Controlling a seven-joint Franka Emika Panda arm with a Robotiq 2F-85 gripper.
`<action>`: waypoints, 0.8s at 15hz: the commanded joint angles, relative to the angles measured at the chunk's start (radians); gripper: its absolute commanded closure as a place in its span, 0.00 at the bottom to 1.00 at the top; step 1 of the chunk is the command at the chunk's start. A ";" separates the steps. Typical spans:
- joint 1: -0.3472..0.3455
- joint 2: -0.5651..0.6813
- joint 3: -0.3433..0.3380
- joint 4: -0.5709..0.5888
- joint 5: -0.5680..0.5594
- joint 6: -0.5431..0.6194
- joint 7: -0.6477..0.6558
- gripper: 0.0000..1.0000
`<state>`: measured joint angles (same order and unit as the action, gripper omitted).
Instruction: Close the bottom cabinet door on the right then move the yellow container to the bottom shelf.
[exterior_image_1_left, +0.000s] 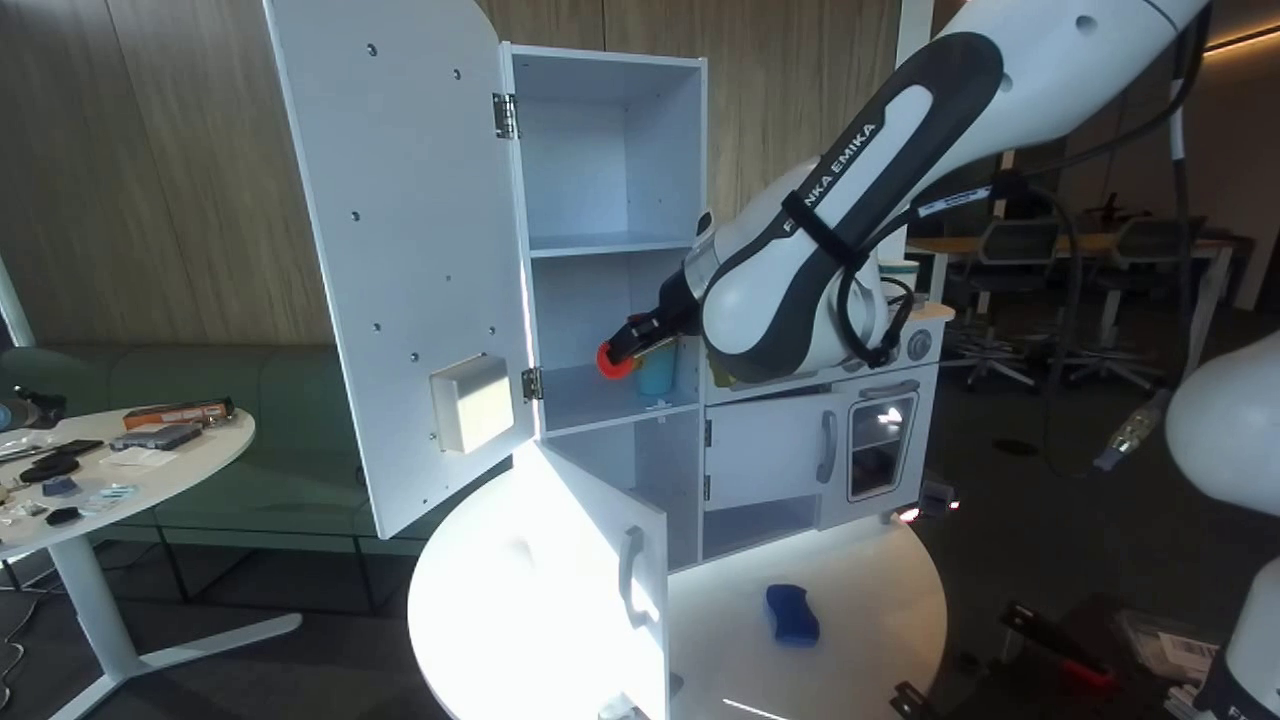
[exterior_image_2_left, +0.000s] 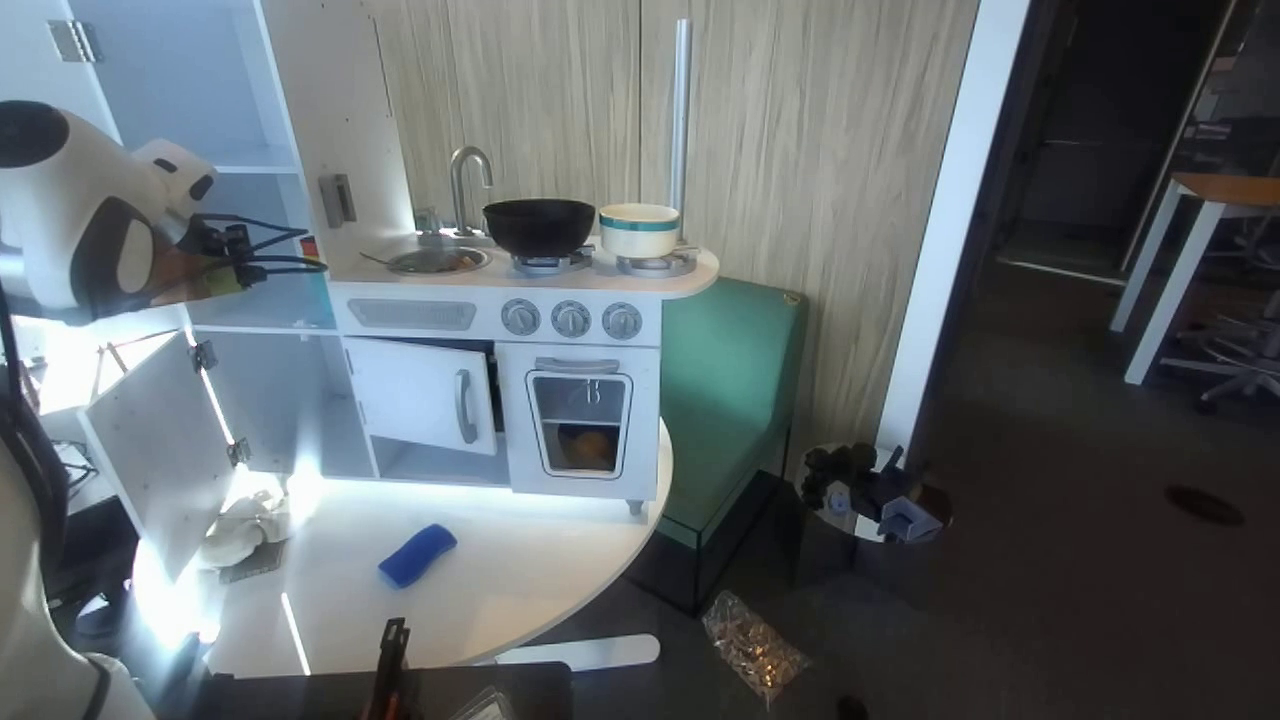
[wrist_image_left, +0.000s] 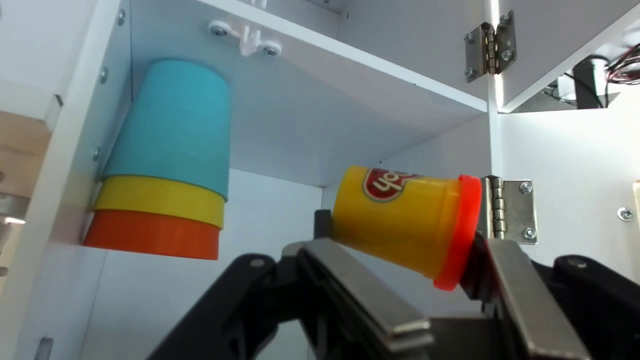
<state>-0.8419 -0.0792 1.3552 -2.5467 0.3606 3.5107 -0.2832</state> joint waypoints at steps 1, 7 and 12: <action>-0.126 -0.084 0.116 0.037 0.022 -0.041 -0.040 0.68; -0.468 -0.238 0.434 0.115 -0.025 -0.103 0.041 0.68; -0.804 -0.400 0.758 0.271 -0.059 -0.127 0.117 0.68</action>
<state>-1.4591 -0.3269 1.9481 -2.3999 0.3230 3.3923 -0.2443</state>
